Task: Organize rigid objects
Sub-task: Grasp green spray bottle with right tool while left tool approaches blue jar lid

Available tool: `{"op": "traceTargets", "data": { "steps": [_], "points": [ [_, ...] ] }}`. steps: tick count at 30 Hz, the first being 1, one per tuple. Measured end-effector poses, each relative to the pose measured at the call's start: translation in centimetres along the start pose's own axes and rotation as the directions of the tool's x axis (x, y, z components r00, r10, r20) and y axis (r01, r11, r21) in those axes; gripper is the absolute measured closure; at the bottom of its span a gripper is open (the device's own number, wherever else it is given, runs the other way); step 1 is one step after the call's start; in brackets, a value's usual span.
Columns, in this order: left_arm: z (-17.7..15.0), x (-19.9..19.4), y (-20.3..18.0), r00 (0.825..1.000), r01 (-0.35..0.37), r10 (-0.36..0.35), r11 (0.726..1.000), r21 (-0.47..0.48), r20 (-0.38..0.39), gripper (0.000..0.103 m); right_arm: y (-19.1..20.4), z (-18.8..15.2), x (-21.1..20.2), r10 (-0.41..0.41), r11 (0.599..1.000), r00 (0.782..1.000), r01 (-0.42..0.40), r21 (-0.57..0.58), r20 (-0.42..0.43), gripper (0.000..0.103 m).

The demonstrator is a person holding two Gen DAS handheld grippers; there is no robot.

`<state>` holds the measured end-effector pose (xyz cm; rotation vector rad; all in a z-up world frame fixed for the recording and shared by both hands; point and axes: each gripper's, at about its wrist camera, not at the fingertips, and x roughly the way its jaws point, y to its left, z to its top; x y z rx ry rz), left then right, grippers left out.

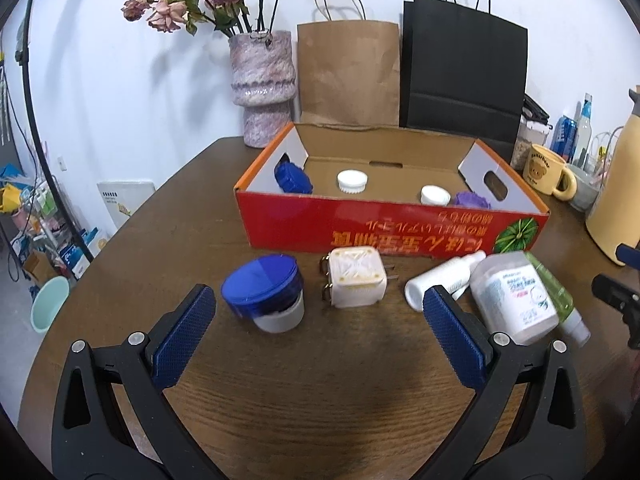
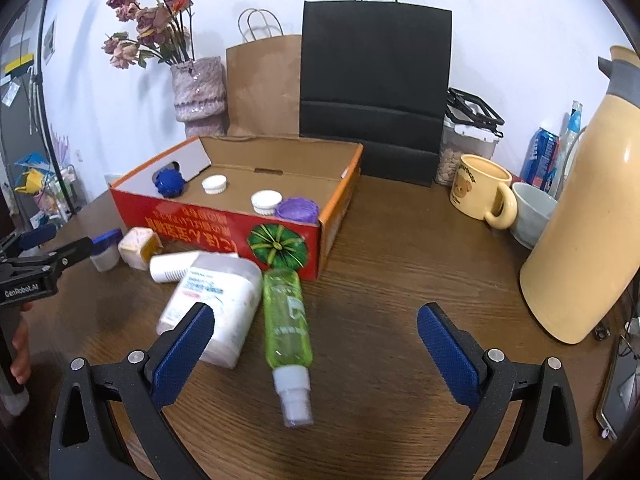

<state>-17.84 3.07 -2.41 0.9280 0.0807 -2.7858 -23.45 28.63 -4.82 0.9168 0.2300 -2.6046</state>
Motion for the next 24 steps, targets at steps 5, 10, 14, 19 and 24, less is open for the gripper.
{"op": "traceTargets", "data": {
  "steps": [5, 10, 14, 19, 24],
  "points": [
    [-0.3, 0.2, 0.6, 1.000, 0.002, -0.002, 1.000, -0.011, -0.014, 0.000, -0.6, -0.8, 1.2, 0.001, 1.000, 0.998, -0.001, -0.006, -0.058, 0.000],
    [-0.3, 0.5, 1.0, 1.000, 0.014, -0.015, 1.000, -0.021, -0.023, 0.000, 0.6, -1.1, 3.3, -0.020, 0.999, 0.993, 0.014, -0.050, -0.118, 0.000],
    [-0.3, 0.8, 1.3, 0.999, 0.022, -0.023, 0.999, -0.029, -0.031, 0.000, 1.3, -1.1, 5.3, -0.036, 0.996, 0.985, 0.023, -0.082, -0.167, 0.000],
    [-0.2, 1.1, 1.7, 0.999, 0.026, -0.028, 0.999, -0.048, -0.044, 0.000, 1.7, -0.8, 6.9, -0.031, 0.995, 0.981, 0.011, -0.101, -0.192, 0.022],
    [-0.2, 1.0, 1.7, 0.999, 0.031, -0.033, 0.999, -0.043, -0.041, 0.000, 2.0, -0.5, 7.5, 0.033, 0.996, 0.979, -0.050, -0.079, -0.200, 0.068]
  ]
}}
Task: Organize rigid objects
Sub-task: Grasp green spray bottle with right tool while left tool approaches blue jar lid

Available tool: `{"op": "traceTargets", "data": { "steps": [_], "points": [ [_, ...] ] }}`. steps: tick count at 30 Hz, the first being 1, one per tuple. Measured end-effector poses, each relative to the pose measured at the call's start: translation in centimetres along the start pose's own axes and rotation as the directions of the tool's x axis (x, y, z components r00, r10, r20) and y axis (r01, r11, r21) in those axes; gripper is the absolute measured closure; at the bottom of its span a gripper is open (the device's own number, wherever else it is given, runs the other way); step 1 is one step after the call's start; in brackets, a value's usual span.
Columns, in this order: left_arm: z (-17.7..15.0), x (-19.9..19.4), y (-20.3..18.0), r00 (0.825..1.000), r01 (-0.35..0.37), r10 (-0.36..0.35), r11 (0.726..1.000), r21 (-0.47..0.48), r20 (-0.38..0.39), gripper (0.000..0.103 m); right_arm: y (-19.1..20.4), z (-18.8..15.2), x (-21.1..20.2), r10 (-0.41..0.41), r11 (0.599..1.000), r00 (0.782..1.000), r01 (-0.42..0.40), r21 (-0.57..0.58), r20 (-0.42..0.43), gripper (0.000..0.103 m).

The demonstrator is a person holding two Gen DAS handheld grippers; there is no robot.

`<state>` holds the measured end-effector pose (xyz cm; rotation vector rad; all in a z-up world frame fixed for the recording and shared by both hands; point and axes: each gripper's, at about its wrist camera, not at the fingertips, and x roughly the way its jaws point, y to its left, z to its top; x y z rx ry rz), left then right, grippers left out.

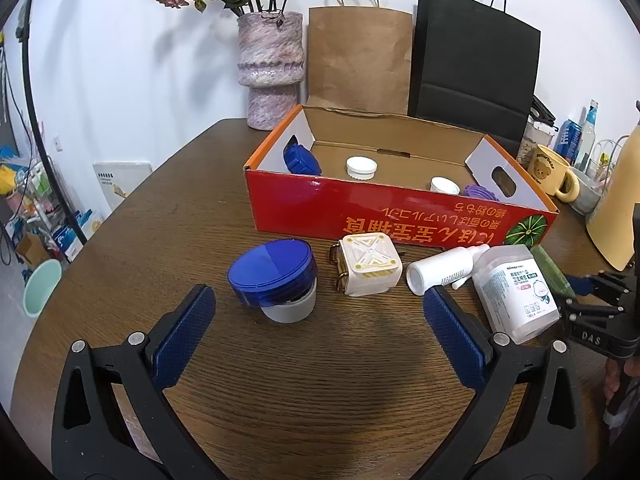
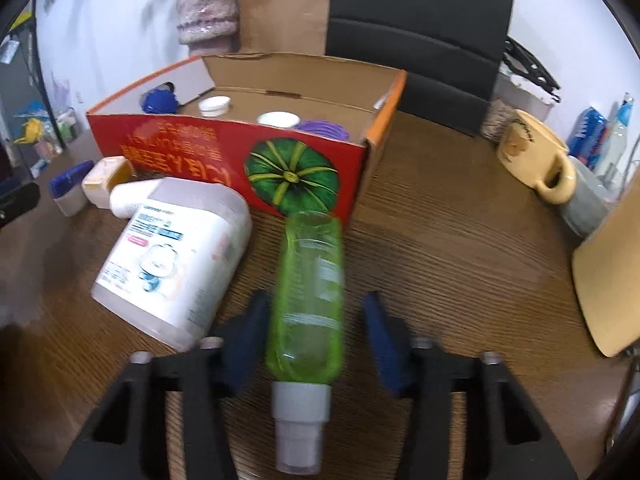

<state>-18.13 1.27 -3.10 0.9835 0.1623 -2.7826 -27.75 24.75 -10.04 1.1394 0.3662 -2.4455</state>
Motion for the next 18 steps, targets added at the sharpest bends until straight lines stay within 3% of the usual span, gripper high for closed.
{"op": "traceTargets", "data": {
  "steps": [4, 9, 18],
  "points": [
    [0.1, 0.0, 0.0, 1.000, 0.002, -0.002, 1.000, -0.002, -0.002, 0.000, 0.0, -0.3, -0.6, -0.028, 0.999, 0.999, 0.027, 0.022, 0.025, 0.069],
    [0.0, 0.2, 0.3, 1.000, 0.003, -0.003, 1.000, 0.013, -0.013, 0.000, 0.2, -0.7, -2.8, -0.062, 0.997, 0.991, 0.055, 0.055, 0.122, 0.069],
    [-0.1, 2.2, 1.7, 0.996, -0.005, 0.007, 1.000, 0.023, -0.092, 0.000, 1.6, -1.0, -4.9, -0.088, 0.994, 0.974, 0.074, 0.077, 0.209, 0.069]
  ]
}}
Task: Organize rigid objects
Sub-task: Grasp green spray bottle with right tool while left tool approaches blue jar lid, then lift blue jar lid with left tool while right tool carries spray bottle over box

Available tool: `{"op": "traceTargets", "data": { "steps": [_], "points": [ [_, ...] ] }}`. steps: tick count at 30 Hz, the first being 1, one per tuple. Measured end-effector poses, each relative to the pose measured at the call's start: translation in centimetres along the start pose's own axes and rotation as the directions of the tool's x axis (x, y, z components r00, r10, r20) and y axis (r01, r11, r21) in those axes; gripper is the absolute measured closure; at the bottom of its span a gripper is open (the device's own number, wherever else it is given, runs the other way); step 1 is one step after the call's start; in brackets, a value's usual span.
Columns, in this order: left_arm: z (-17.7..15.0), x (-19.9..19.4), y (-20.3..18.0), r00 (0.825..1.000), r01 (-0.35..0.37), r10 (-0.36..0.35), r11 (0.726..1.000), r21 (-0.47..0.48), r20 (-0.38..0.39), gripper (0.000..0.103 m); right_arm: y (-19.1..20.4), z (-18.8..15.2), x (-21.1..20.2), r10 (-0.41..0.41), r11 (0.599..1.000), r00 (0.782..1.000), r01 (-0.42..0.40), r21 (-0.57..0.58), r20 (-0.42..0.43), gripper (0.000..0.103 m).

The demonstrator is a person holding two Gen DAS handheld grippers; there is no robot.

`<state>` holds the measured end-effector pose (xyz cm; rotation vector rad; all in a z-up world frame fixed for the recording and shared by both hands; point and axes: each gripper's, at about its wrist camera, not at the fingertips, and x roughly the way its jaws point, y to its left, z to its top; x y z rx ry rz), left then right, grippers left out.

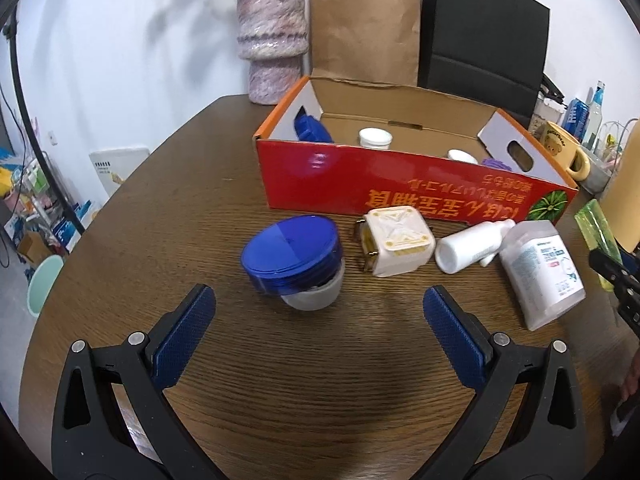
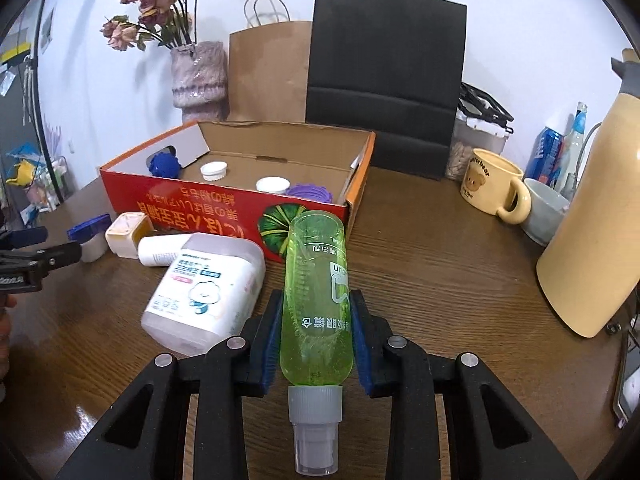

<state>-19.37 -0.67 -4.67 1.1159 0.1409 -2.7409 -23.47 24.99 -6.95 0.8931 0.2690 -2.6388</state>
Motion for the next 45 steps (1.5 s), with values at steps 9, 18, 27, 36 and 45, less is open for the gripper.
{"op": "traceTargets", "data": {
  "steps": [9, 18, 27, 36, 45],
  "points": [
    [0.8, 1.7, 2.5, 0.998, -0.048, 0.046, 0.998, -0.045, -0.036, 0.000, 0.1, -0.2, -0.5, -0.025, 0.999, 1.000, 0.025, 0.035, 0.013, 0.069],
    [2.2, 3.4, 2.9, 0.999, 0.022, -0.024, 0.999, -0.049, -0.045, 0.000, 0.5, -0.1, -0.4, -0.038, 0.998, 0.999, 0.038, 0.050, 0.006, 0.069],
    [2.6, 5.1, 4.1, 0.989, 0.087, -0.102, 0.987, -0.132, -0.108, 0.015, 1.0, 0.0, -0.1, -0.051, 0.997, 0.999, 0.051, 0.059, -0.001, 0.069],
    [2.5, 5.0, 3.9, 0.980, 0.146, -0.164, 0.977, -0.153, -0.111, 0.039, 1.7, 0.3, 0.0, -0.072, 0.994, 0.997, 0.072, 0.076, -0.001, 0.069],
    [2.7, 3.8, 4.4, 0.988, 0.127, -0.139, 0.980, -0.150, -0.069, 0.039, 2.3, 0.2, -0.3, -0.077, 0.993, 0.997, 0.076, 0.089, 0.007, 0.069]
  ]
}}
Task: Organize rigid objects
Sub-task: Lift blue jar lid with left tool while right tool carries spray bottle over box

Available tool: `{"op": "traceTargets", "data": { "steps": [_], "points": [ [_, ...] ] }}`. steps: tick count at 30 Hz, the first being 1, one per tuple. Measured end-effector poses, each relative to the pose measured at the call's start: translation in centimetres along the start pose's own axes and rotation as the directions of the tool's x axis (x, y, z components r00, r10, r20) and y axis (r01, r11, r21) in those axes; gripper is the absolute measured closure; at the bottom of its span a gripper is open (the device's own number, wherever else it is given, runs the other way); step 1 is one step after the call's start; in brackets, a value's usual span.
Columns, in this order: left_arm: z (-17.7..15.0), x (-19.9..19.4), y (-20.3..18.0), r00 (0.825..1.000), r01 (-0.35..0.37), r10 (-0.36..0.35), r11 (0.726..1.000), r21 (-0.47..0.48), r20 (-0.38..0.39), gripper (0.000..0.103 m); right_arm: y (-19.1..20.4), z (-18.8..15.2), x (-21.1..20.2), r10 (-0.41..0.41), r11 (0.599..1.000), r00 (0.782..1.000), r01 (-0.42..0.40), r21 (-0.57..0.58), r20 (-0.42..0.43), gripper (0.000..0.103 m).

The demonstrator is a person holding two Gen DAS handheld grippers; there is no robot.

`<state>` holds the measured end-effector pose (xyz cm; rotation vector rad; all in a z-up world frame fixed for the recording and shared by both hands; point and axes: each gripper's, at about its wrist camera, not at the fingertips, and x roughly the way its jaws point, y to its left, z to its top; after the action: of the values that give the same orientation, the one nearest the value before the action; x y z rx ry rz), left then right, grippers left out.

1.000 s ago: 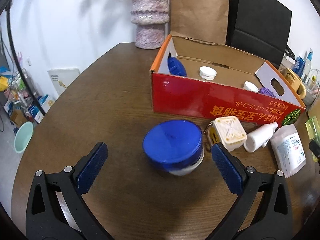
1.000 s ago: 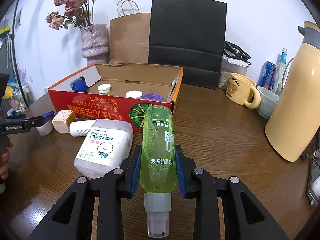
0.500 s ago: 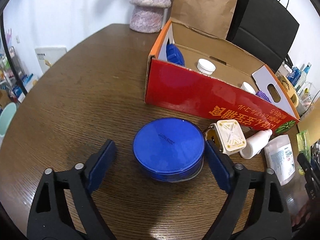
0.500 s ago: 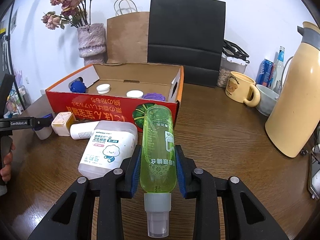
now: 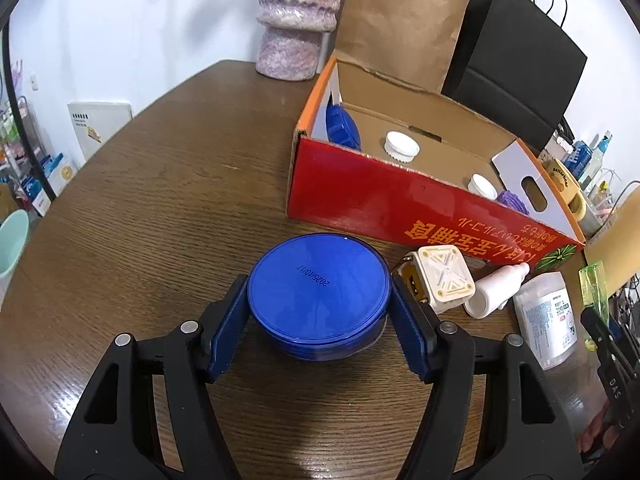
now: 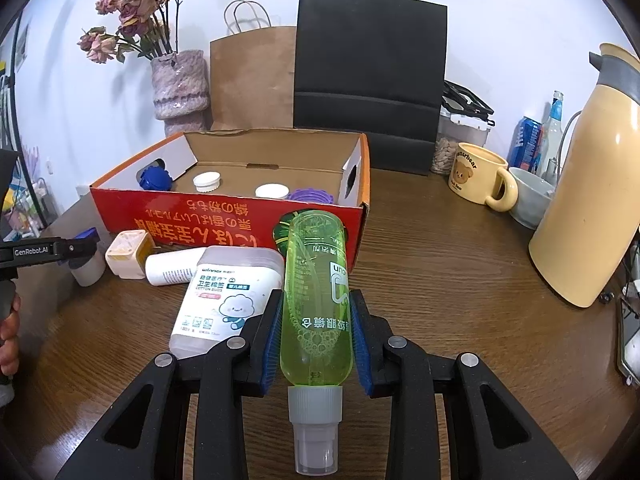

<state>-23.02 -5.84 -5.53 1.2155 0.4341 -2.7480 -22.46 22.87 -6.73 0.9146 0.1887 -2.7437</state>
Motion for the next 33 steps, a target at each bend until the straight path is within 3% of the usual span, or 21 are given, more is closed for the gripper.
{"op": "traceTargets", "data": {
  "steps": [10, 22, 33],
  "points": [
    [-0.1, -2.2, 0.3, 0.996, -0.041, 0.040, 0.999, 0.010, 0.085, 0.039, 0.7, 0.0, -1.0, 0.014, 1.000, 1.000, -0.015, 0.014, 0.026, 0.069],
    [0.1, -4.8, -2.4, 0.980, -0.086, 0.067, 0.992, 0.092, 0.190, 0.039, 1.5, 1.0, -1.3, 0.039, 0.999, 0.998, -0.040, 0.014, 0.048, 0.069],
    [1.0, -5.0, -5.4, 0.979, -0.068, 0.041, 0.989, 0.130, 0.201, 0.039, 2.4, 3.4, -0.7, 0.067, 0.998, 0.994, -0.067, 0.002, 0.085, 0.069]
  ]
}}
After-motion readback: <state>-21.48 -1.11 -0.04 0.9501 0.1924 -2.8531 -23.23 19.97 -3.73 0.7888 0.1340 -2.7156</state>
